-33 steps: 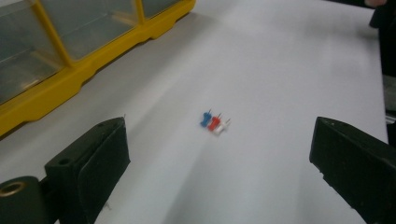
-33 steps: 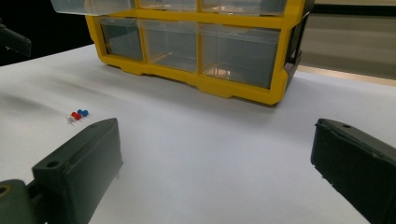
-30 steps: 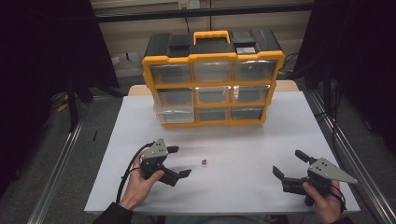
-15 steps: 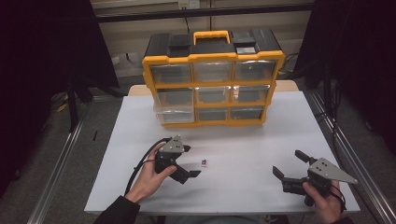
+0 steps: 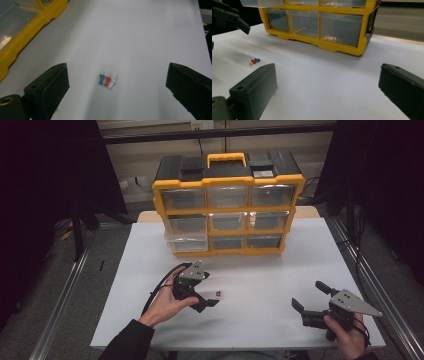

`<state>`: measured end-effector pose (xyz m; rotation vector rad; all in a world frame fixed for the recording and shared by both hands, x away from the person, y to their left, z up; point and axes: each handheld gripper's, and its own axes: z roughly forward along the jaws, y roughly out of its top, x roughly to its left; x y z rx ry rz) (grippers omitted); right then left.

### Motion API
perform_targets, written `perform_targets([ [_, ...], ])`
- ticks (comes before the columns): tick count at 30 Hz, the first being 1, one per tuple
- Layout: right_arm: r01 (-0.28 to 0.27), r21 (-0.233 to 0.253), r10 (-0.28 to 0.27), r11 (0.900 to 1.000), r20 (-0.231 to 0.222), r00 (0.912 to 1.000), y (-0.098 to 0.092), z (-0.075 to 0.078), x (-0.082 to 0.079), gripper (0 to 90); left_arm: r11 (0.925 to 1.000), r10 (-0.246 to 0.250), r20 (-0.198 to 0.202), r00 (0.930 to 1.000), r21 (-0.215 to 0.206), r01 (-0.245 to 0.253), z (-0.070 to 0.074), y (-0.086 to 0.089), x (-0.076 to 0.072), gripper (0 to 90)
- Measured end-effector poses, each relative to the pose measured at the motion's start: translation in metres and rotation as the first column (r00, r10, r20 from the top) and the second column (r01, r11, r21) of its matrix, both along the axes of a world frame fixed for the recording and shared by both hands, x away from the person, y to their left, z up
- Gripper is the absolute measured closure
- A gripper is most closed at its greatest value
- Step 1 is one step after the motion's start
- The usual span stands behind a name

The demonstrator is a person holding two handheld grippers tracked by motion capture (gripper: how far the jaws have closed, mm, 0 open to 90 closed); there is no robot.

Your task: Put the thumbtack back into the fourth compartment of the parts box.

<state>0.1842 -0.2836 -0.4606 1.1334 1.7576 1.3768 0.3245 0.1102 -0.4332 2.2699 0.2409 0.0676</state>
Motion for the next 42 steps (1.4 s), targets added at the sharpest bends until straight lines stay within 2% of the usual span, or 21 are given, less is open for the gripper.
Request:
perform_targets([
  [2,0.000,0.003,0.000,1.000,-0.003,1.0000,0.000,0.000,0.000,1.5,0.9993,-0.016,-0.002,0.9999,0.033,0.016,0.000,-0.002,0.002,4.9],
  [3,-0.002,0.005,0.002,1.000,-0.002,1.0000,0.000,0.000,0.000,1.5,0.9996,-0.018,-0.004,0.9998,0.022,0.018,-0.001,-0.003,0.002,5.1],
  [10,-0.004,0.003,0.004,1.000,0.000,1.0000,0.000,0.000,0.000,1.5,0.9937,-0.077,-0.027,0.9967,0.080,0.079,-0.007,-0.012,0.004,8.1],
  [11,-0.004,0.001,0.004,1.000,-0.001,1.0000,0.000,0.000,0.000,1.5,0.9910,-0.073,-0.038,0.9966,0.110,0.077,-0.008,-0.012,0.004,8.0],
  [13,-0.003,-0.001,0.003,1.000,-0.006,1.0000,0.001,0.000,0.000,1.5,0.9900,-0.090,-0.040,0.9951,0.106,0.094,-0.011,-0.015,0.005,8.0],
  [15,-0.003,-0.004,0.003,1.000,-0.003,1.0000,0.001,0.000,0.000,1.5,0.9831,-0.111,-0.051,0.9925,0.141,0.117,-0.011,-0.015,0.005,9.5],
  [17,-0.003,-0.003,0.003,1.000,-0.003,1.0000,0.001,0.000,0.000,1.4,0.9837,-0.113,-0.052,0.9923,0.135,0.119,-0.012,-0.017,0.006,12.8],
  [18,-0.001,-0.003,0.001,1.000,-0.004,1.0000,0.001,0.000,0.000,1.4,0.9794,-0.121,-0.081,0.9894,0.153,0.132,-0.011,-0.017,0.010,13.2],
  [20,-0.003,-0.005,0.003,1.000,-0.002,1.0000,0.001,0.000,0.000,1.5,0.9784,-0.113,-0.078,0.9906,0.165,0.124,-0.010,-0.017,0.012,13.9],
  [22,-0.002,-0.004,0.002,1.000,-0.003,1.0000,0.001,0.000,0.000,1.5,0.9746,-0.131,-0.089,0.9873,0.171,0.145,-0.010,-0.018,0.016,17.6],
  [24,-0.003,-0.004,0.003,1.000,-0.002,1.0000,0.000,0.000,0.000,1.5,0.9780,-0.127,-0.080,0.9887,0.156,0.138,-0.013,-0.020,0.017,20.1],
  [26,-0.003,-0.003,0.003,1.000,-0.002,1.0000,0.000,0.000,0.000,1.5,0.9753,-0.144,-0.095,0.9850,0.155,0.157,-0.014,-0.021,0.019,24.4],
  [27,-0.005,-0.004,0.005,1.000,-0.006,1.0000,0.000,0.000,0.000,1.5,0.9653,-0.167,-0.118,0.9788,0.182,0.187,-0.012,-0.020,0.021,25.6],
  [28,-0.006,-0.004,0.006,1.000,-0.007,1.0000,0.000,0.000,0.000,1.5,0.9711,-0.153,-0.097,0.9834,0.169,0.168,-0.015,-0.021,0.019,27.1],
  [29,-0.007,-0.004,0.007,1.000,-0.008,0.9999,0.000,0.000,0.000,1.4,0.9615,-0.177,-0.112,0.9778,0.193,0.196,-0.014,-0.021,0.020,29.1],
  [30,-0.008,-0.004,0.008,1.000,-0.008,0.9999,0.000,0.000,0.000,1.4,0.9636,-0.172,-0.098,0.9802,0.190,0.188,-0.016,-0.022,0.020,31.0],
  [34,-0.012,-0.005,0.012,1.000,-0.009,0.9999,0.001,0.000,0.000,1.4,0.9592,-0.188,-0.108,0.9762,0.193,0.206,-0.016,-0.023,0.021,35.0],
  [37,-0.012,-0.003,0.012,1.000,-0.013,0.9999,0.001,0.000,0.000,1.4,0.9630,-0.178,-0.099,0.9790,0.187,0.194,-0.016,-0.023,0.021,38.5],
  [39,-0.013,-0.003,0.013,1.000,-0.011,0.9999,0.001,0.000,0.000,1.4,0.9540,-0.194,-0.116,0.9742,0.209,0.215,-0.015,-0.023,0.021,39.9],
  [40,-0.012,-0.004,0.012,1.000,-0.011,0.9999,0.001,0.000,0.000,1.4,0.9584,-0.183,-0.102,0.9777,0.203,0.201,-0.016,-0.023,0.019,40.5],
  [42,-0.012,-0.003,0.012,1.000,-0.012,0.9999,0.001,0.000,0.000,1.4,0.9555,-0.189,-0.108,0.9759,0.209,0.209,-0.016,-0.025,0.019,42.2],
])
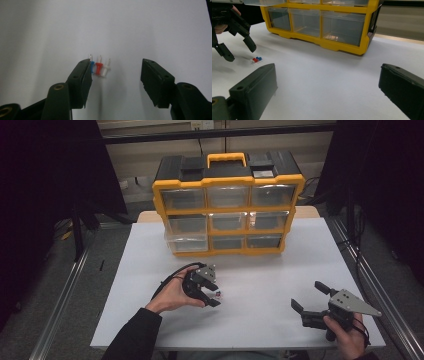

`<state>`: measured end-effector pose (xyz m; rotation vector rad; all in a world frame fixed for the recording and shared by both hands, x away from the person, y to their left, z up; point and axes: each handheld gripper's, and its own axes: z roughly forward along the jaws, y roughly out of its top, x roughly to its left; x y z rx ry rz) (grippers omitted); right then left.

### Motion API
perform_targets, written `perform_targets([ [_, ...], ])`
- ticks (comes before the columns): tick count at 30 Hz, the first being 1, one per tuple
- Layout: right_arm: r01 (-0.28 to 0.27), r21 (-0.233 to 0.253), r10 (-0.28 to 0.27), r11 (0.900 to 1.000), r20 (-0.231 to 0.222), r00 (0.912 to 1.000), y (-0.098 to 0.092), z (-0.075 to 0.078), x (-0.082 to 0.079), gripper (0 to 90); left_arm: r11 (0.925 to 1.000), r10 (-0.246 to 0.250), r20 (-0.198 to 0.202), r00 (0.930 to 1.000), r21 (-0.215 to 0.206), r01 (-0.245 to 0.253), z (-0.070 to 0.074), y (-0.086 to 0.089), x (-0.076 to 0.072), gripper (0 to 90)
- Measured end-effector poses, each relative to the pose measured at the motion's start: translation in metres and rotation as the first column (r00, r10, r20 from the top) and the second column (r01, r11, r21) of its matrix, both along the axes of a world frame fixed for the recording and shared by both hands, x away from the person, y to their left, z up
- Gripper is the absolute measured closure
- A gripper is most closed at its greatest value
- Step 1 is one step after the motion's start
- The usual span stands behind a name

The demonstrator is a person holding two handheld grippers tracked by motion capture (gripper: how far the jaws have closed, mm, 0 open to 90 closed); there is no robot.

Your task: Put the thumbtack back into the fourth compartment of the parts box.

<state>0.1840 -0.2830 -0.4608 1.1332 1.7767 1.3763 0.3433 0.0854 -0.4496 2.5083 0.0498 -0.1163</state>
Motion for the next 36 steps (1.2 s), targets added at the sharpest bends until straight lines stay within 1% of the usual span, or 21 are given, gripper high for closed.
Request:
perform_targets([
  [1,0.000,0.000,0.000,1.000,0.000,1.0000,0.000,0.000,0.000,1.4,1.0000,-0.006,-0.005,1.0000,0.004,0.006,0.000,-0.001,0.000,42.7],
  [2,-0.001,0.000,0.001,1.000,0.000,1.0000,0.000,0.000,0.000,1.4,0.9991,-0.033,-0.029,0.9990,0.027,0.034,0.002,-0.001,0.001,44.1],
  [3,-0.001,-0.002,0.001,1.000,0.002,1.0000,0.000,0.000,0.000,1.4,0.9991,-0.030,-0.029,0.9991,0.029,0.031,0.002,-0.002,0.001,46.3],
  [4,-0.001,-0.001,0.001,1.000,0.001,1.0000,0.000,0.000,0.000,1.4,0.9999,-0.008,-0.001,1.0000,0.006,0.008,0.000,-0.003,0.000,47.9],
  [5,0.000,0.001,0.000,1.000,-0.001,1.0000,0.000,0.000,0.000,1.4,0.9996,-0.012,-0.008,0.9999,0.027,0.012,0.000,-0.003,0.001,49.0],
  [6,0.001,0.000,-0.001,1.000,0.000,1.0000,0.000,0.000,0.000,1.4,0.9986,-0.033,-0.022,0.9992,0.042,0.033,0.001,-0.003,0.002,50.3],
  [7,0.000,-0.001,0.000,1.000,0.000,1.0000,0.000,0.000,0.000,1.4,0.9987,-0.030,-0.023,0.9993,0.041,0.031,0.001,-0.004,0.002,52.1],
  [8,0.000,0.000,0.000,1.000,0.000,1.0000,0.000,0.000,0.000,1.3,0.9995,-0.007,-0.003,1.0000,0.032,0.007,-0.002,-0.004,0.001,52.2],
  [9,0.000,0.000,0.000,1.000,0.000,1.0000,0.000,0.000,0.000,1.3,0.9982,-0.027,-0.015,0.9995,0.053,0.028,-0.001,-0.004,0.003,53.6],
  [11,0.000,0.000,0.000,1.000,0.000,1.0000,0.000,0.000,0.000,1.3,0.9977,-0.030,-0.020,0.9993,0.060,0.031,-0.002,-0.004,0.003,55.6],
  [15,0.000,-0.001,0.000,1.000,0.000,1.0000,0.000,0.000,0.000,1.3,0.9979,-0.030,-0.014,0.9995,0.057,0.030,-0.003,-0.004,0.004,60.2],
  [18,0.000,0.000,0.000,1.000,0.000,1.0000,0.000,0.000,0.000,1.3,0.9989,-0.009,0.014,0.9999,0.046,0.008,-0.006,-0.005,0.002,62.6],
  [19,0.000,-0.001,0.000,1.000,0.000,1.0000,0.000,0.000,0.000,1.3,0.9971,-0.035,-0.017,0.9992,0.067,0.036,-0.005,-0.005,0.004,63.7],
  [20,0.001,0.000,-0.001,1.000,0.001,1.0000,0.000,0.000,0.000,1.2,0.9973,-0.029,-0.014,0.9995,0.067,0.030,-0.005,-0.005,0.004,64.0],
  [21,0.001,0.001,-0.001,1.000,0.000,1.0000,0.000,0.000,0.000,1.2,0.9986,-0.008,0.016,0.9998,0.052,0.007,-0.007,-0.006,0.002,64.0],
  [23,0.001,0.001,-0.001,1.000,0.000,1.0000,0.000,0.000,0.000,1.3,0.9985,-0.013,0.014,0.9998,0.053,0.012,-0.008,-0.006,0.001,65.3],
  [24,0.001,0.001,-0.001,1.000,0.001,1.0000,0.000,0.000,0.000,1.3,0.9976,-0.013,0.017,0.9998,0.069,0.012,-0.007,-0.006,0.001,65.7],
  [31,0.002,0.002,-0.002,1.000,0.001,1.0000,0.000,0.000,0.000,1.2,0.9979,-0.037,0.006,0.9993,0.053,0.037,-0.010,-0.007,0.001,73.8],
  [32,0.002,0.001,-0.002,1.000,0.000,1.0000,0.000,0.000,0.000,1.2,0.9960,-0.058,-0.024,0.9980,0.066,0.060,-0.008,-0.007,0.002,74.7],
  [33,0.001,0.002,-0.001,1.000,-0.001,1.0000,0.000,0.000,0.000,1.2,0.9978,-0.034,0.006,0.9994,0.057,0.034,-0.011,-0.008,0.000,74.8],
  [36,0.002,0.002,-0.002,1.000,0.000,1.0000,0.000,0.000,0.000,1.2,0.9970,-0.032,0.010,0.9994,0.071,0.031,-0.010,-0.007,0.000,76.2],
])
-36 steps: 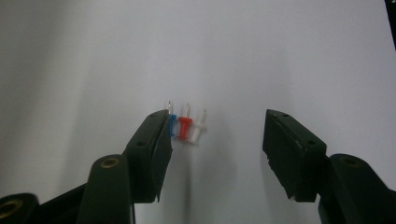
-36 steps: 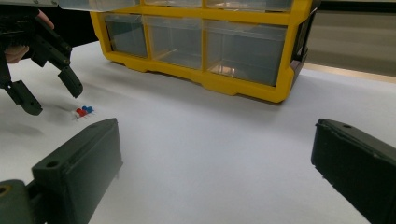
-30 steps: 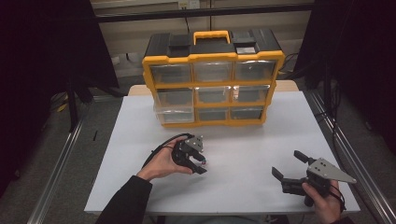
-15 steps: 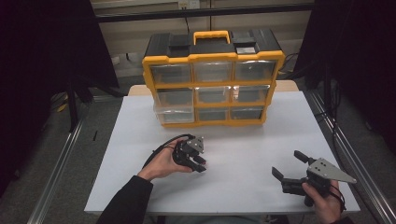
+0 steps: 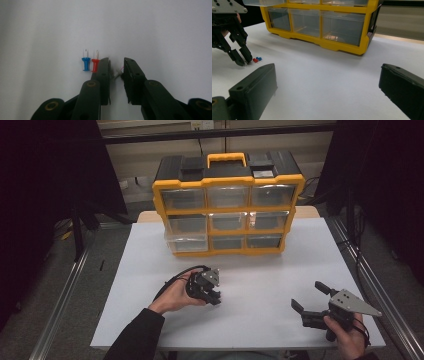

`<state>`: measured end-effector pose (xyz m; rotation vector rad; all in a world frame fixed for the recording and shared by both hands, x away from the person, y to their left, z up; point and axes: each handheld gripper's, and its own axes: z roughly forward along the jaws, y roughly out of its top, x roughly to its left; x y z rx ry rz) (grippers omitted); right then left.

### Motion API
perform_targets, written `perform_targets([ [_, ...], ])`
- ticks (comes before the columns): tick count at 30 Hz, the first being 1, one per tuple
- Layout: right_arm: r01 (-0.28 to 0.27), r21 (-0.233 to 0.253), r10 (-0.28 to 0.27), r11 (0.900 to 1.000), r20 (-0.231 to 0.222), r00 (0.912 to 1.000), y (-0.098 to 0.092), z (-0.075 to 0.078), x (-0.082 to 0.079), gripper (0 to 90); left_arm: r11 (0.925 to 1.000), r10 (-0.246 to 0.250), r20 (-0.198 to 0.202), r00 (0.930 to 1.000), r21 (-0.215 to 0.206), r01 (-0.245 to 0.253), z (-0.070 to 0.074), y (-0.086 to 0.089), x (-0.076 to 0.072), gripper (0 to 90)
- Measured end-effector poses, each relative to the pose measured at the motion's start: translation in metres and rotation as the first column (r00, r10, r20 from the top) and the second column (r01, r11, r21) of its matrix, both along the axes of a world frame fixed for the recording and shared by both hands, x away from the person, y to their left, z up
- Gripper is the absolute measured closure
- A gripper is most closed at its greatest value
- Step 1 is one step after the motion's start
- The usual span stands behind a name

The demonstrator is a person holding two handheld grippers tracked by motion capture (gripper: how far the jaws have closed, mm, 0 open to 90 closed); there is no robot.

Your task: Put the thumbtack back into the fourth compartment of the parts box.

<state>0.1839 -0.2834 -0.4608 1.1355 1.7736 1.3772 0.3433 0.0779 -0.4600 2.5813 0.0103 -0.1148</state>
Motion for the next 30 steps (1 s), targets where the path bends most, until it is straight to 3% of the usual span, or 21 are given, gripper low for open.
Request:
perform_targets([
  [7,0.000,0.000,0.000,1.000,0.002,1.0000,0.0000,-0.0001,-0.0002,1.2,0.9990,0.005,-0.025,0.9997,-0.043,-0.006,-0.0036,0.0030,0.0036,81.7],
  [11,-0.001,-0.001,0.001,1.000,0.002,1.0000,0.0001,0.0000,-0.0001,1.2,0.9995,0.015,-0.020,0.9997,-0.029,-0.015,-0.0029,0.0034,0.0036,83.1],
  [12,-0.001,-0.001,0.001,1.000,0.001,1.0000,0.0001,0.0000,-0.0002,1.2,0.9999,-0.010,-0.041,0.9991,-0.009,0.009,-0.0010,0.0036,0.0055,83.3],
  [20,0.000,-0.002,0.000,1.000,0.002,1.0000,0.0000,-0.0001,-0.0001,1.2,1.0000,0.005,-0.053,0.9986,-0.007,-0.006,-0.0002,0.0032,0.0060,85.7],
  [23,0.001,-0.001,-0.001,1.000,0.002,1.0000,0.0000,0.0000,-0.0001,1.2,0.9997,0.019,-0.057,0.9982,-0.016,-0.020,0.0001,0.0042,0.0065,85.8],
  [24,0.000,-0.001,0.000,1.000,0.002,1.0000,0.0000,0.0000,-0.0001,1.2,0.9983,0.039,-0.045,0.9982,-0.042,-0.041,-0.0009,0.0042,0.0055,85.9],
  [25,0.000,-0.001,0.000,1.000,0.002,1.0000,0.0000,0.0000,-0.0002,1.2,0.9989,0.034,-0.061,0.9975,-0.029,-0.036,0.0011,0.0056,0.0064,85.9],
  [28,0.001,-0.001,-0.001,1.000,0.002,1.0000,0.0000,0.0000,-0.0001,1.2,0.9984,0.031,-0.070,0.9970,-0.045,-0.034,0.0046,0.0072,0.0070,85.9],
  [30,0.001,-0.001,-0.001,1.000,0.004,1.0000,0.0000,0.0000,-0.0002,1.2,0.9945,0.061,-0.055,0.9966,-0.082,-0.065,0.0038,0.0071,0.0045,85.9],
])
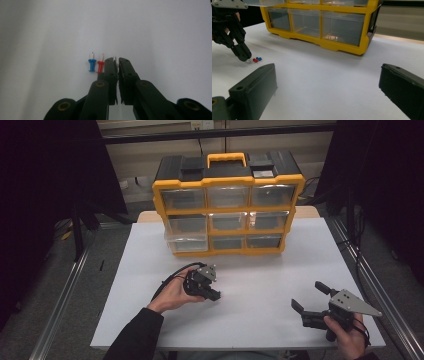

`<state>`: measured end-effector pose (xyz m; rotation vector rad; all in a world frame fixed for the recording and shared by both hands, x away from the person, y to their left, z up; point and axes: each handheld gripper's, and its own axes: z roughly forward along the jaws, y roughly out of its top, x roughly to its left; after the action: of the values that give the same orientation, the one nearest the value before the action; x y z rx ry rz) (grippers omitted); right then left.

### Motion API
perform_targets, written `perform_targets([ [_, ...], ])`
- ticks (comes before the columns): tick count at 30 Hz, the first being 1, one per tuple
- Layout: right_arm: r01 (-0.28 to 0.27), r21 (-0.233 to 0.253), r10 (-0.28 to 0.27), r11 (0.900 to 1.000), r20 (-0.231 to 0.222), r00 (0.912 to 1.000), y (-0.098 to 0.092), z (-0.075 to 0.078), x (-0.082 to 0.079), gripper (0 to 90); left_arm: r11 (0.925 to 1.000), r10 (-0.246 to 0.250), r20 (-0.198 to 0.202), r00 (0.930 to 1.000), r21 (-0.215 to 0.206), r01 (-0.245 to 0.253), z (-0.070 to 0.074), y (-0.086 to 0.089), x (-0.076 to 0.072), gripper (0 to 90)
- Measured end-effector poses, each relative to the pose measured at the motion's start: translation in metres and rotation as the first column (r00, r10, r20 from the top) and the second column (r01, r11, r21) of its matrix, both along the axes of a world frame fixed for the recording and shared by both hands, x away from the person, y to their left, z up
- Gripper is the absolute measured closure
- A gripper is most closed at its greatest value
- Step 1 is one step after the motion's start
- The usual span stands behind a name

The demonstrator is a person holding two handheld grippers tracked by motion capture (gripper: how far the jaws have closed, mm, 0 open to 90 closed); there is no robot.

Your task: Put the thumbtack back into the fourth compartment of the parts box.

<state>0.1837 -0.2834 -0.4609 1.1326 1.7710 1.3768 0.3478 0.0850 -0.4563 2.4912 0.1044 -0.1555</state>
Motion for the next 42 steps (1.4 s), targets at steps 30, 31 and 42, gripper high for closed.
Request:
perform_targets([
  [30,-0.001,0.007,0.001,1.000,0.005,1.0000,0.000,0.000,0.000,1.2,0.9842,0.064,0.023,0.9977,-0.167,-0.059,0.031,0.017,-0.002,85.7],
  [31,-0.001,0.007,0.000,1.000,0.004,1.0000,0.000,0.000,0.000,1.2,0.9835,0.069,0.028,0.9972,-0.169,-0.064,0.032,0.018,-0.002,85.7],
  [42,0.003,0.007,-0.003,1.000,0.007,1.0000,0.000,0.000,0.000,1.2,0.9628,0.106,0.045,0.9934,-0.254,-0.091,0.051,0.030,-0.002,85.8],
])
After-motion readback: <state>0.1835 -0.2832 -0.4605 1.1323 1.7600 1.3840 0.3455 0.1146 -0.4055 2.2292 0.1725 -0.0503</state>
